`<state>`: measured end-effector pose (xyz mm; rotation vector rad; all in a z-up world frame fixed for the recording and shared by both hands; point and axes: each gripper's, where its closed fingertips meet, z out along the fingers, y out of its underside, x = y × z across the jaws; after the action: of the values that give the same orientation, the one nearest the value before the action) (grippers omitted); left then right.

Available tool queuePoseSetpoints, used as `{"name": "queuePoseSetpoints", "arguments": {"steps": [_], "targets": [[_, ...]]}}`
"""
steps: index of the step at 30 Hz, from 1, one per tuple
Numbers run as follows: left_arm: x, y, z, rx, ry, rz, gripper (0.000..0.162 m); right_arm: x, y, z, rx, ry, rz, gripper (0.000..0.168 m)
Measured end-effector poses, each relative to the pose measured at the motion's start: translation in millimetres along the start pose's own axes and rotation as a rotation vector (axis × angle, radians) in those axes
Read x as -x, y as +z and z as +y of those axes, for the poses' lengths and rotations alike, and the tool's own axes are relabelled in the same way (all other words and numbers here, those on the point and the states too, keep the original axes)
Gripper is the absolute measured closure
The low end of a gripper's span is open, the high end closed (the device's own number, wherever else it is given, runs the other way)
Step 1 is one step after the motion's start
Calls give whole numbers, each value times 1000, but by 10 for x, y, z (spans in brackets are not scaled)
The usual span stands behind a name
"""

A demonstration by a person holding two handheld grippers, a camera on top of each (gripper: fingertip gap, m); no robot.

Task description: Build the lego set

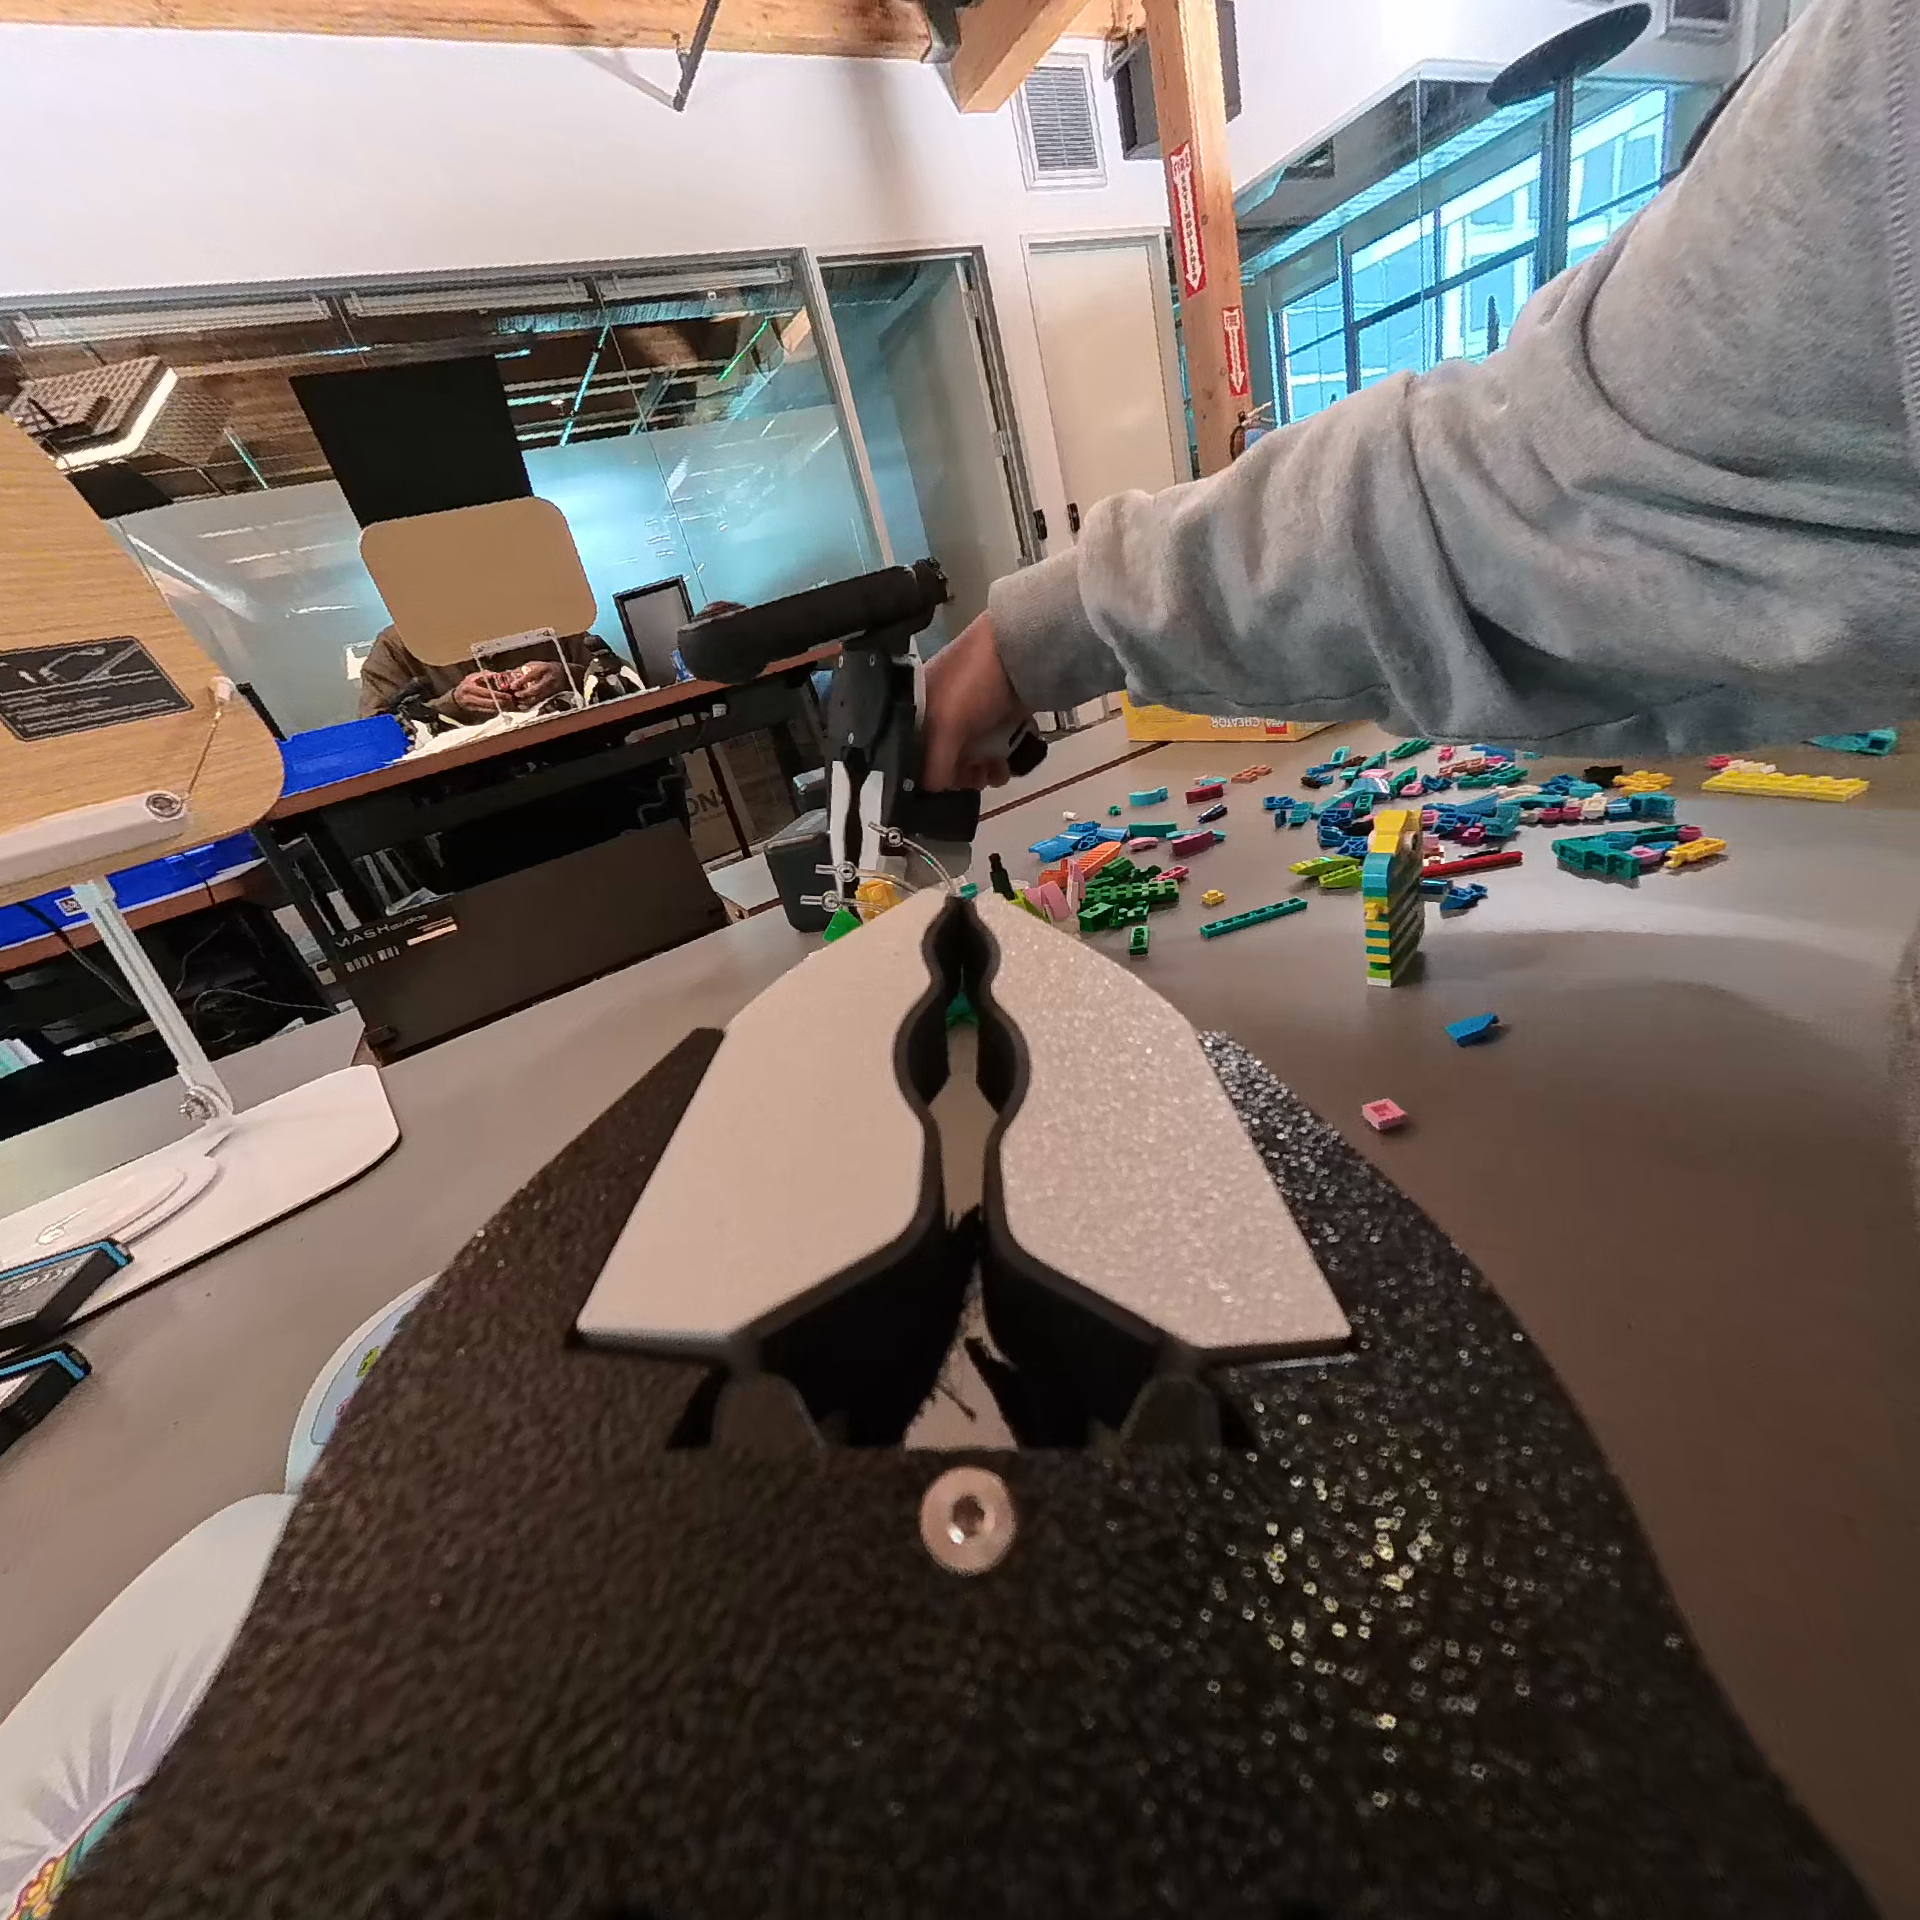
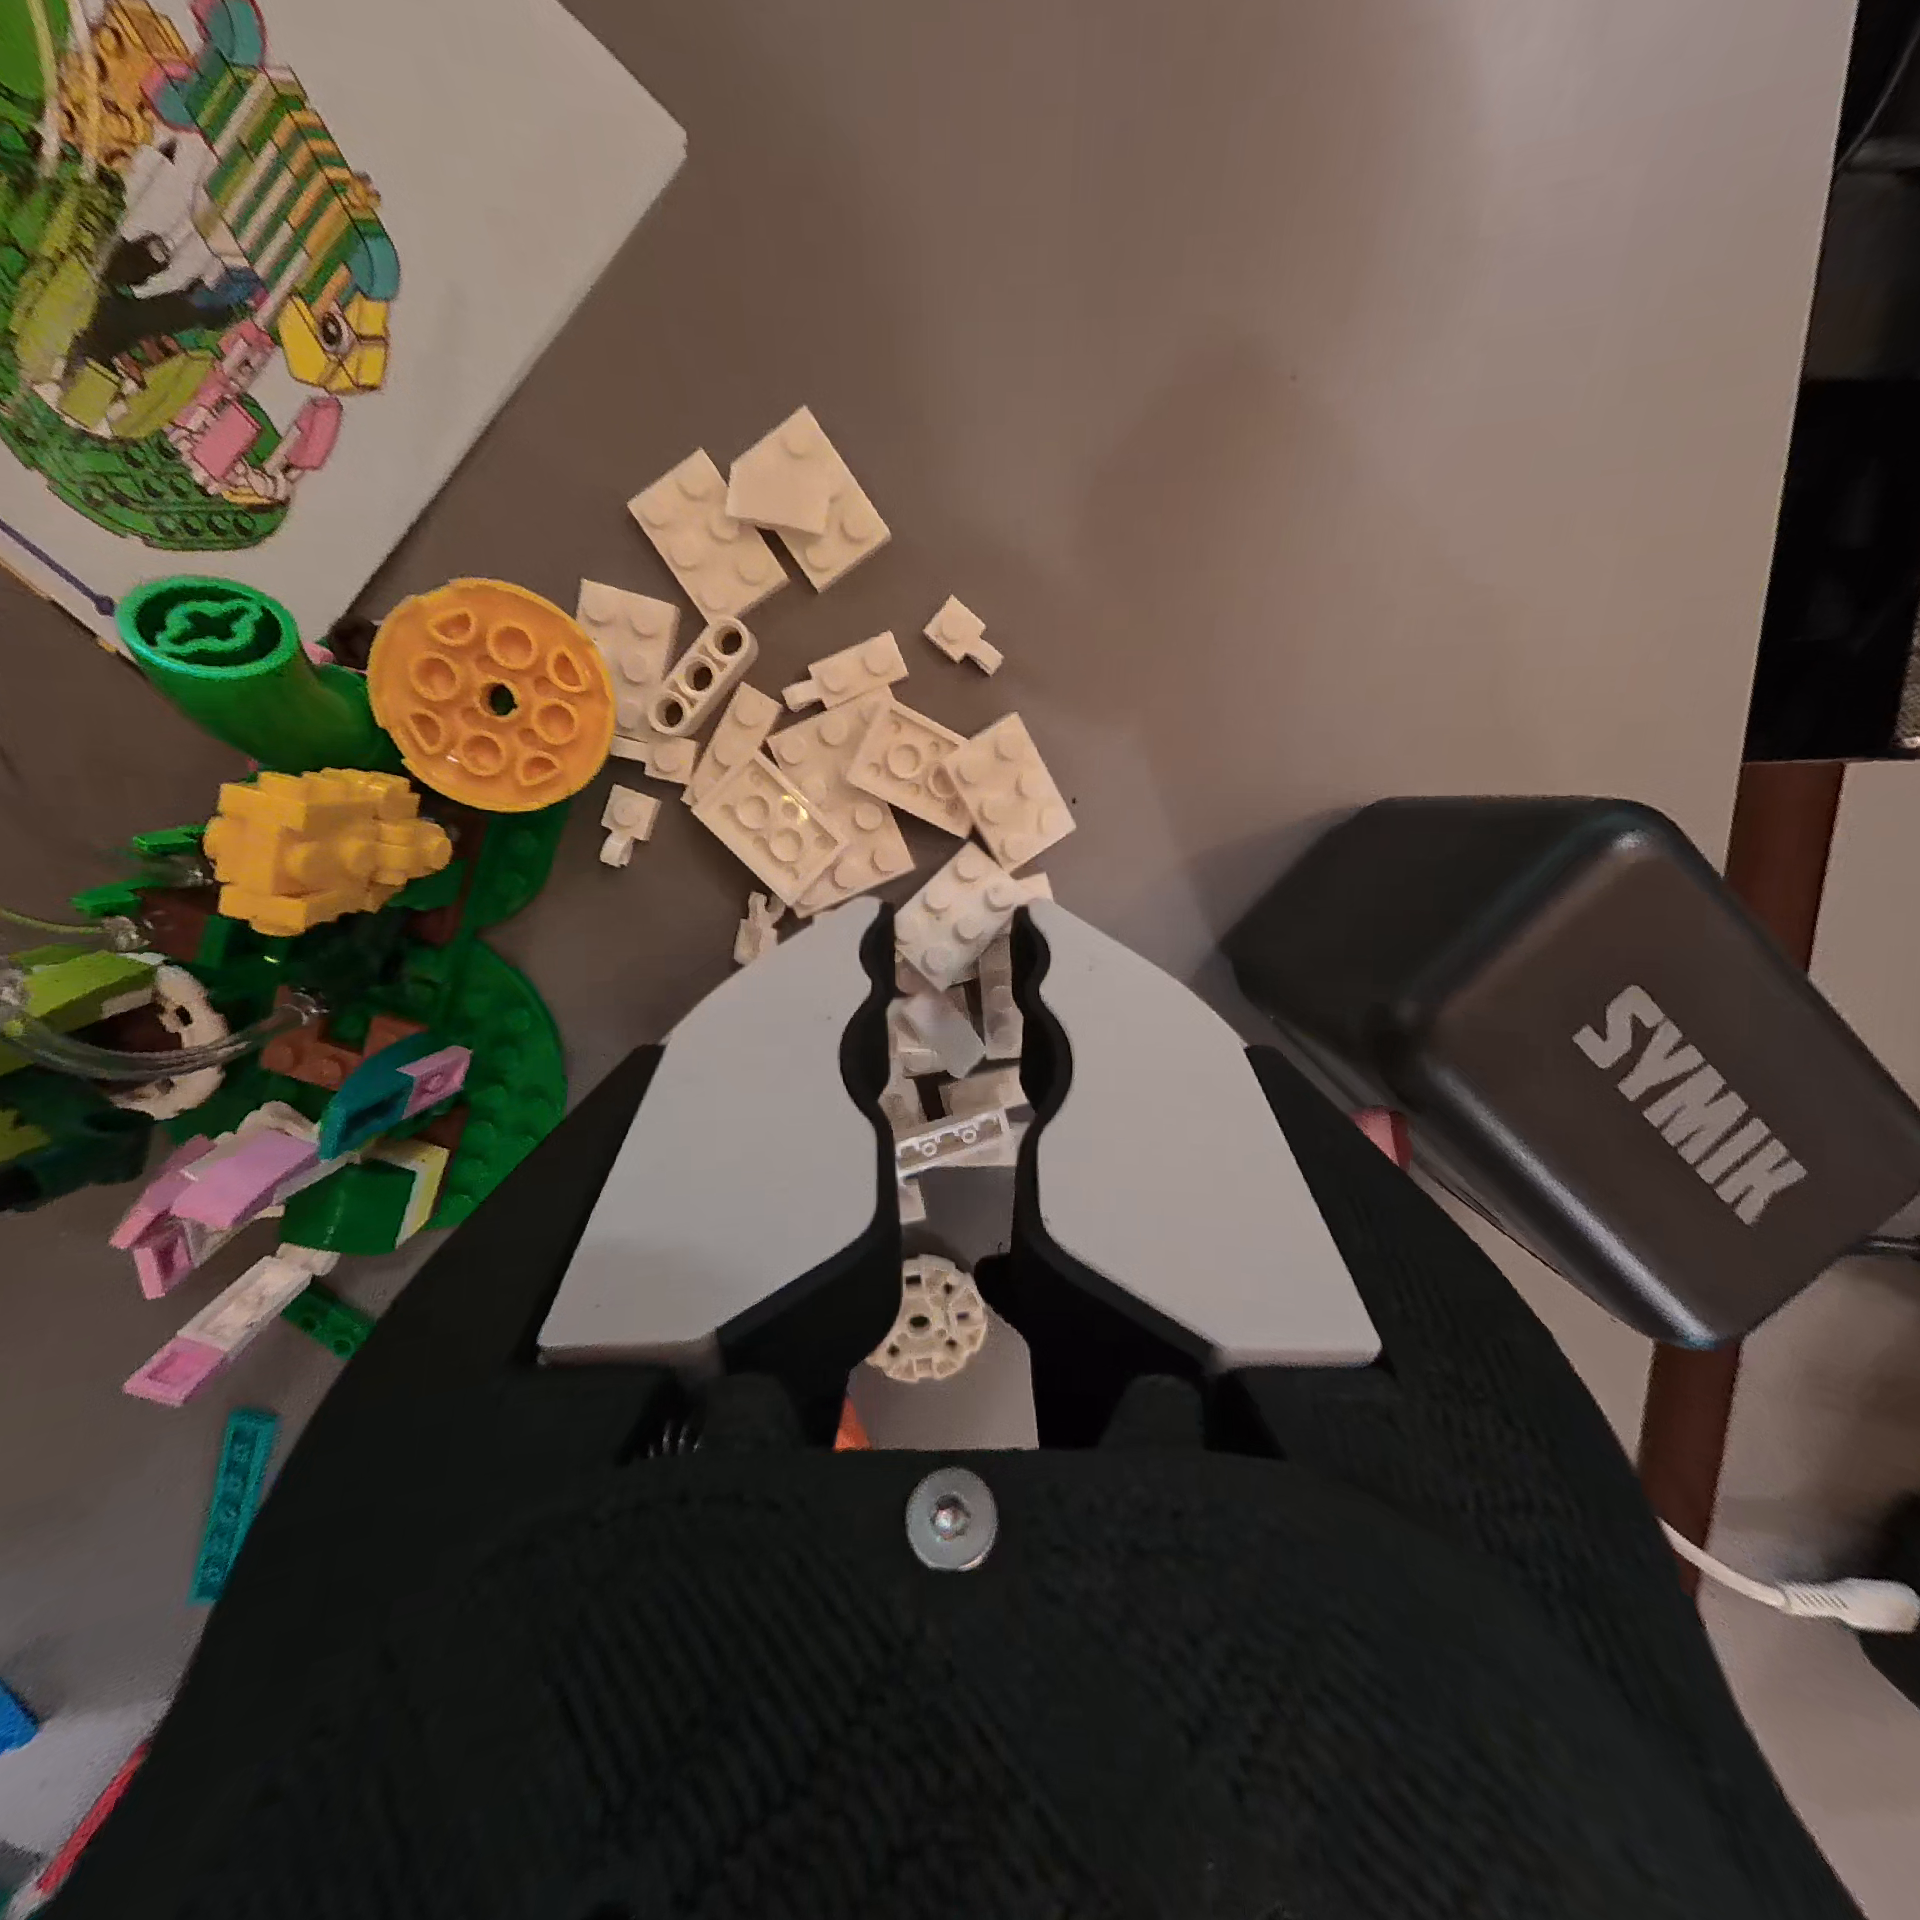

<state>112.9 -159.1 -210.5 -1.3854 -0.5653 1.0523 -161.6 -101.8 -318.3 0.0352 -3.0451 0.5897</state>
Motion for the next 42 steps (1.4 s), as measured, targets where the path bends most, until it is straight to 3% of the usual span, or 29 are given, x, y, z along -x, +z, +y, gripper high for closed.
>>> {"name": "queuePoseSetpoints", "arguments": {"steps": [13, 15, 17, 23, 27, 32, 39, 42], "targets": [[-4, 1, -3, 0, -4, -1, 162, -130, -197, 327, 47, 33, 57, 155], [-3, 1, -4, -1, -7, -2, 162, -160, -275, 294, -4, 64, 63, 167], [-7, 3, -3, 0, -5, -1, 162, -205, -340, 322, -10, 79, 80, 168], [-15, 6, -3, 0, -4, -1, 162, -273, -376, 460, 40, 80, 118, 162], [-22, 9, 0, 2, -1, 0, 162, -152, -298, 458, 47, 105, 40, 146], [-24, 10, 0, 2, -2, 0, 162, -62, -201, 492, 97, 106, -13, 143], [-23, 11, 1, 0, -7, 0, 162, -45, -192, 513, 119, 51, -2, 166], [-22, 11, 1, 0, -8, 0, 162, -60, -211, 566, 144, 52, 13, 168]]}}
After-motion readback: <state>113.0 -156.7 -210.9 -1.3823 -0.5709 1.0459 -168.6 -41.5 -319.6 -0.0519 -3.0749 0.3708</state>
